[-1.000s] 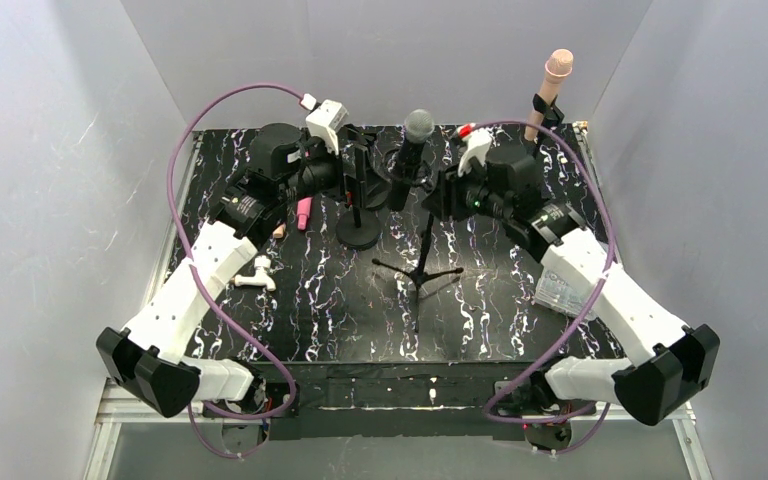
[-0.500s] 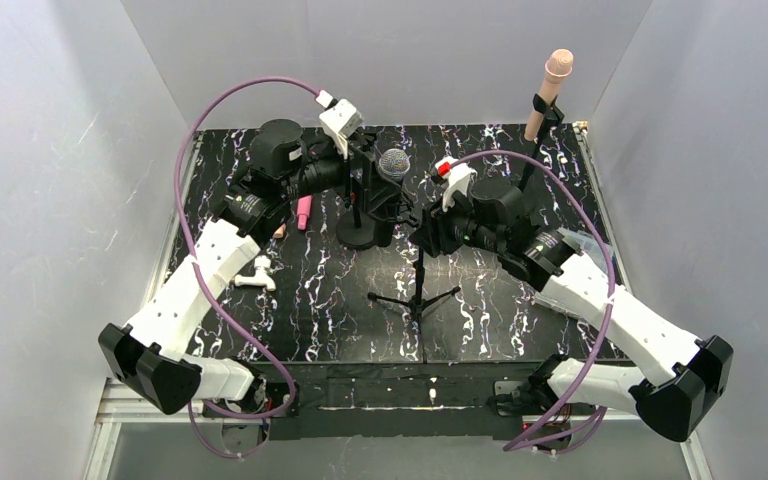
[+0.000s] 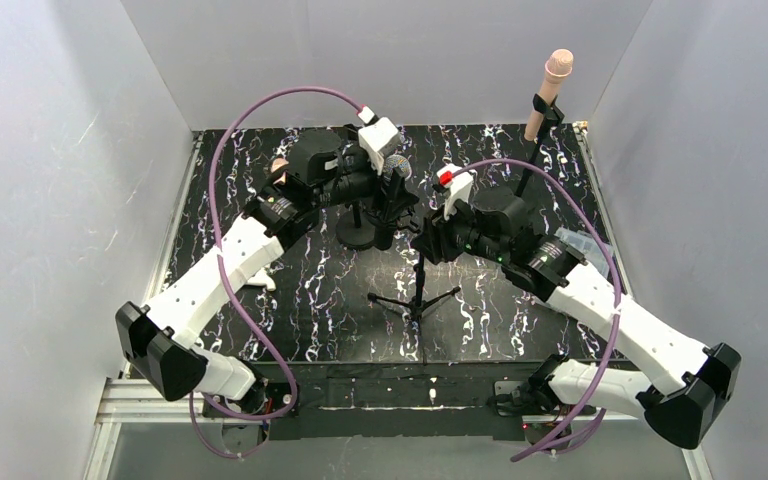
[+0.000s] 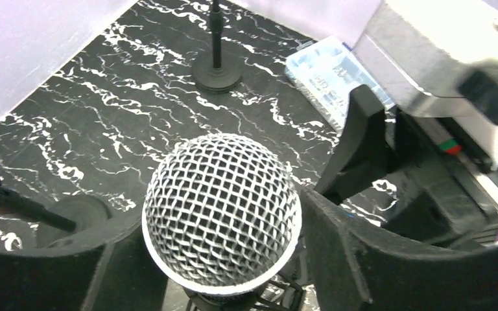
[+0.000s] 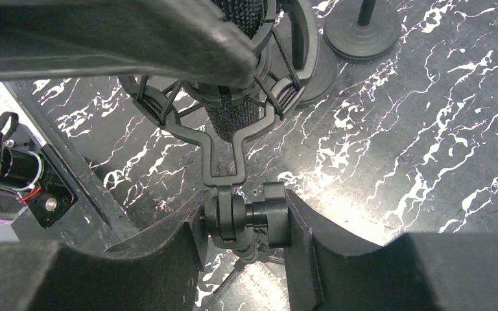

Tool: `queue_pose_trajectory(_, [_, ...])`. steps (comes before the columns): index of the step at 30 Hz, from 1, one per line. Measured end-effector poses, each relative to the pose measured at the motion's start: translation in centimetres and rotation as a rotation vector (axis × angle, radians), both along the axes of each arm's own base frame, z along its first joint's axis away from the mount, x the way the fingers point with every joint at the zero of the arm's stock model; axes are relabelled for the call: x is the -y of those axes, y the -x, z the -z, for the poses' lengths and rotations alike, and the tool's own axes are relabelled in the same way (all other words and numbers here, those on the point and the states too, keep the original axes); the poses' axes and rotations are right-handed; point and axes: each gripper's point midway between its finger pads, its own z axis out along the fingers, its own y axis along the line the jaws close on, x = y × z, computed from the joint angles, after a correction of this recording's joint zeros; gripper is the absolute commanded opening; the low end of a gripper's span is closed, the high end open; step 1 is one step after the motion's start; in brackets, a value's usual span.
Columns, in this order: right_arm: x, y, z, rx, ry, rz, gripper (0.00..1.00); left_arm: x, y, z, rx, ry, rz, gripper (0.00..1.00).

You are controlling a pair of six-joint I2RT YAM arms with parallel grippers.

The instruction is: Remove the microphone from the stand

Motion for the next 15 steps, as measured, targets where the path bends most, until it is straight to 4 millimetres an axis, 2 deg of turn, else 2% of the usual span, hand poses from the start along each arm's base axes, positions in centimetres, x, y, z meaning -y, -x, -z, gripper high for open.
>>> queue_pose_trajectory(1, [0.04,0.10,-0.04,0.002,0.000,0.000,0.05,0.10,-0.10,0.16,0.004,-0.006,-0.007,0.51])
queue_pose_trajectory(2, [0.07,0.15,0.00,0.004,0.001,0.001,0.17,0.17,-0.18,0.36,0.007,-0.013,-0.015,0.42])
queue_pose_trajectory(4, [0.21,0.26,0.02,0.008,0.001,0.004,0.50,0.28,-0.34,0.63,0.016,-0.019,-0.027,0.20])
queue_pose_trajectory(5, [0.28,0.35,0.02,0.010,0.000,0.005,0.62,0.36,-0.36,0.70,0.022,-0.020,-0.027,0.11])
queue_pose_trajectory(6, [0.35,0.41,0.00,0.011,0.000,0.006,0.71,0.44,-0.37,0.79,0.024,-0.019,-0.029,0.03])
queue_pose_trajectory(7, [0.42,0.48,0.02,0.010,-0.002,0.007,0.78,0.49,-0.35,0.84,0.026,-0.019,-0.029,0.00])
queue_pose_trajectory(11, [0.87,0.72,0.00,0.003,-0.009,0.024,0.88,0.50,-0.23,0.76,0.033,-0.019,-0.028,0.00])
queue_pose_trajectory(15, [0.82,0.91,-0.50,-0.011,-0.037,0.034,0.92,0.40,0.05,0.83,0.040,-0.017,-0.024,0.00])
